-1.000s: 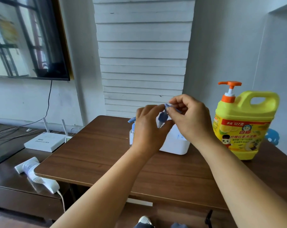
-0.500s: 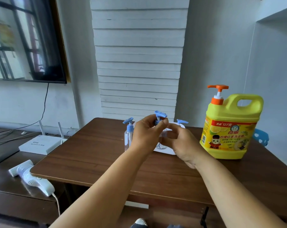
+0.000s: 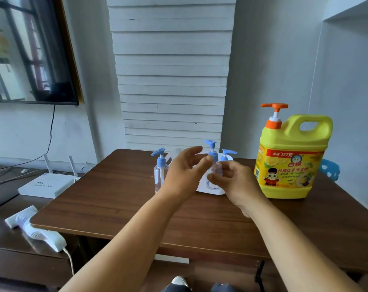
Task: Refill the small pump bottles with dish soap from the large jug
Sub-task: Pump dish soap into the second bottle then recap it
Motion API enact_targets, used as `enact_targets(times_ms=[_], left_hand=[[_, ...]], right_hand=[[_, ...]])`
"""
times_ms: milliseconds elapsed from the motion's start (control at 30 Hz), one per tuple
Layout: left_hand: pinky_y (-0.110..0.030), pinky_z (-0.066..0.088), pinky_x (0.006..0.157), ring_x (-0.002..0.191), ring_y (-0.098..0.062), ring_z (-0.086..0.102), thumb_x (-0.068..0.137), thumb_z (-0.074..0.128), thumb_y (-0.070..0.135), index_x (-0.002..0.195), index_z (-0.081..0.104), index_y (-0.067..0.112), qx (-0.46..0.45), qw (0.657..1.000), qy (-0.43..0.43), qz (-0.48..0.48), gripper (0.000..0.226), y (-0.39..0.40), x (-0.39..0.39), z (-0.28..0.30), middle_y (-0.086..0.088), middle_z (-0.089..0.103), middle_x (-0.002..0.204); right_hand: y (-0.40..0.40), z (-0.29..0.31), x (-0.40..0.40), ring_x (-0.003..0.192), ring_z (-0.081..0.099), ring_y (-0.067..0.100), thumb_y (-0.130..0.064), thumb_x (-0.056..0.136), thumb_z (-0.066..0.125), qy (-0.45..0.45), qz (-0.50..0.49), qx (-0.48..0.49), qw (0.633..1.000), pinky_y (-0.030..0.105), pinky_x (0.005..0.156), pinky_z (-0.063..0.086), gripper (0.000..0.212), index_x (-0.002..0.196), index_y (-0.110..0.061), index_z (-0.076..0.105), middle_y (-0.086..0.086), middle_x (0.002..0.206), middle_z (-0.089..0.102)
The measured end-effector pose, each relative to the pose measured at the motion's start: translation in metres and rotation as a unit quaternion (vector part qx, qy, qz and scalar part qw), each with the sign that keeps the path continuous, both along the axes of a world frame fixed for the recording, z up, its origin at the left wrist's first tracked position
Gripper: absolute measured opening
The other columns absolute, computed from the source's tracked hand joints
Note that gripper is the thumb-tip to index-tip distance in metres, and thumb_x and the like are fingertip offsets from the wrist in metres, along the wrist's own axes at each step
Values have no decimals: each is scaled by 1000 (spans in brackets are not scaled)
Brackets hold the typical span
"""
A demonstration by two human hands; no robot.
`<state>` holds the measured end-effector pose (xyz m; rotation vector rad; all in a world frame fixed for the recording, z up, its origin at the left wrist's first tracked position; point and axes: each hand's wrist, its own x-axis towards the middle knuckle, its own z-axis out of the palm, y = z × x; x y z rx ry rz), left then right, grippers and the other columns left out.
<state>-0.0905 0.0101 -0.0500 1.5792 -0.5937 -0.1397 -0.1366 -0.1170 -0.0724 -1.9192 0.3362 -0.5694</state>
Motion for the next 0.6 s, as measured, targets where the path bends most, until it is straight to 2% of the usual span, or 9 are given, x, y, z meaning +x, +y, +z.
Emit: enact_targets(times_ms=[100,200,267,367,433,533,600], left_hand=[[-16,42,87,105,2,57,89,59,25,134,45,22,-18,1000,15,8,46,-1,1,-3,9,63,120],[-8,43,75,96,7,58,91,57,18,130,49,20,-26,1000,16,5,40,-5,-2,-4,12,65,109],[-6,42,72,91,9,57,92,56,20,124,52,23,-31,999,11,30,33,-7,-1,-2,13,66,103],[-5,44,70,84,2,61,91,58,20,106,64,21,-22,1000,11,13,17,-9,1,-1,12,68,90],[-9,45,68,75,1,61,88,62,19,92,70,18,-31,1000,4,2,9,-11,-1,1,9,68,79],[-20,41,67,67,-5,50,85,66,19,85,67,16,-126,990,-12,55,3,-12,2,11,4,59,72],[-28,45,72,71,-10,53,83,67,21,86,66,18,-207,974,-9,86,4,-12,8,21,2,61,74]], right_hand=[[0,-3,-2,91,69,15,-26,72,79,3,9,-6,1000,43,89,53,26,94,-28,65,-4,94,73],[-1,-2,-3,92,68,16,-27,74,78,1,-8,-1,1000,43,90,53,28,99,-25,65,-3,95,73],[-3,-2,-5,91,68,15,-26,74,78,1,-7,6,1000,41,90,53,26,97,-26,65,-4,95,73],[1,-1,-8,90,68,13,-24,72,79,18,24,-14,999,37,88,54,27,95,-27,65,-6,94,72],[-1,-4,-9,90,68,15,-22,69,80,40,26,-24,999,40,86,55,29,93,-25,65,-5,93,72],[-5,-8,-11,85,68,21,-24,63,79,78,3,-47,996,43,81,56,23,79,-19,63,-2,84,70],[-9,-8,-15,83,66,25,-23,67,75,82,-34,-40,995,40,76,54,22,82,-12,62,4,84,68]])
